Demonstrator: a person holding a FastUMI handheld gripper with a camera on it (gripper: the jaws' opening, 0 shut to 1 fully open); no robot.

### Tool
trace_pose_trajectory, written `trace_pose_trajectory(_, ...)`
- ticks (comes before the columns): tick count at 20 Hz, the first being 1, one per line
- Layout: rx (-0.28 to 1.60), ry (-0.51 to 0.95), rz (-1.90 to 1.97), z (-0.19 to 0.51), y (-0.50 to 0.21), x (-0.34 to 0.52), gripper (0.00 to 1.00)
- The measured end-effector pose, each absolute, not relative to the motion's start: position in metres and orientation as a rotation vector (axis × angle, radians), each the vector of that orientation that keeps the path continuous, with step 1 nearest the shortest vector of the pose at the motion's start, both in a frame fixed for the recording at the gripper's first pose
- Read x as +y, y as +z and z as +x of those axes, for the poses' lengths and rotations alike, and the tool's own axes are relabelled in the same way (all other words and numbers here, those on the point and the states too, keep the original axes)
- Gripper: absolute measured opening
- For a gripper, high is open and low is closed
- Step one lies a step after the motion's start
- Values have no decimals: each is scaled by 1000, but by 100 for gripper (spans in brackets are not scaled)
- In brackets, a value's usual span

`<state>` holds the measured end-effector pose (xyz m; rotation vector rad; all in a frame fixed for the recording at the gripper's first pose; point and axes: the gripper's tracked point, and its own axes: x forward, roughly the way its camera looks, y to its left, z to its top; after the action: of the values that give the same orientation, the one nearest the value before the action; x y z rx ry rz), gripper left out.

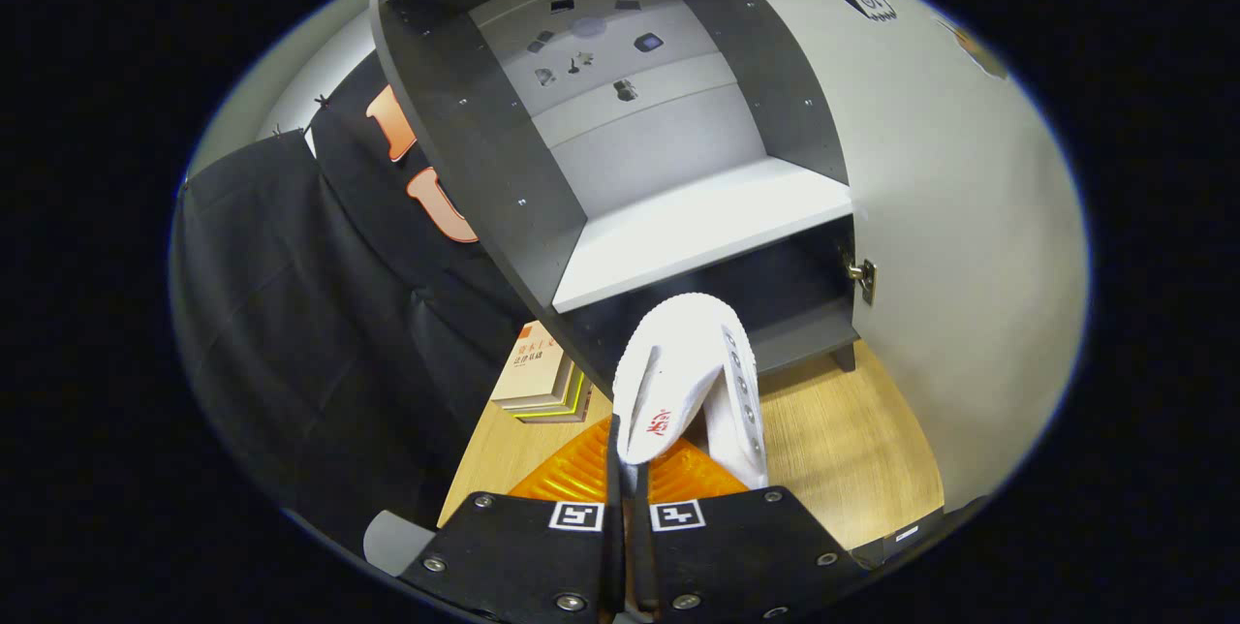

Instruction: Open the shoe cabinet door, grab the shoes and put them into the shoe cabinet, then close the shoe cabinet door.

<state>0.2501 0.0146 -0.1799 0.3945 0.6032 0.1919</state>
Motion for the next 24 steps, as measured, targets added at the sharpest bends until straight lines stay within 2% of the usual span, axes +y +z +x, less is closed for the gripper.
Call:
trace_pose_trajectory(8,568,210,412,247,-158,-6,3)
trace_pose_trajectory(24,668,264,339,380,-164,-24,3)
